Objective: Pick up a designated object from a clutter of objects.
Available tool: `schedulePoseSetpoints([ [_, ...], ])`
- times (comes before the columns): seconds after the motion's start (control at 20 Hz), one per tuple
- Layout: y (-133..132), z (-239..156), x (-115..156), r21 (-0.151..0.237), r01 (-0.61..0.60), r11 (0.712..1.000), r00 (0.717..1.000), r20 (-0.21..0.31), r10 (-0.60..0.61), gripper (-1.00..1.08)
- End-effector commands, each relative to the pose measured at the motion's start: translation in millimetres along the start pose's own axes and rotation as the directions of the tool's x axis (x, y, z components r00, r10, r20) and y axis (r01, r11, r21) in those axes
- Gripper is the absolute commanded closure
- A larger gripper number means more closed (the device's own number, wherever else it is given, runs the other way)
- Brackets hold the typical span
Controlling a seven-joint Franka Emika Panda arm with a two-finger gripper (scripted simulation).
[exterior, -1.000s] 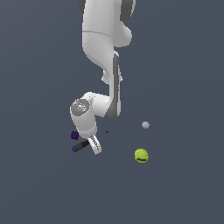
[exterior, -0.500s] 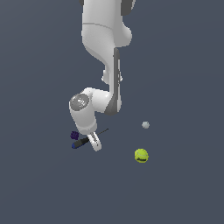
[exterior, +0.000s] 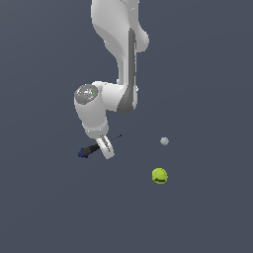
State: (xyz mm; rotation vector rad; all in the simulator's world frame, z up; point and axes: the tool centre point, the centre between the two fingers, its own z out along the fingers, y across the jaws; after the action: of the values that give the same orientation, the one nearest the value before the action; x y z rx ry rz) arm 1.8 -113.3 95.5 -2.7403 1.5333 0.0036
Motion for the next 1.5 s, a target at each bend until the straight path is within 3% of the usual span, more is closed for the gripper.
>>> schedulePoseSetpoints([
  [0.0,6.6,-21.3,-4.4,0.001,0.000,1.000,1.000,-0.001,0.000,1.08],
  [1.45,89.9,-286.4,-55.8,-0.001,-0.001,1.000,1.000,-0.004,0.001,1.08],
])
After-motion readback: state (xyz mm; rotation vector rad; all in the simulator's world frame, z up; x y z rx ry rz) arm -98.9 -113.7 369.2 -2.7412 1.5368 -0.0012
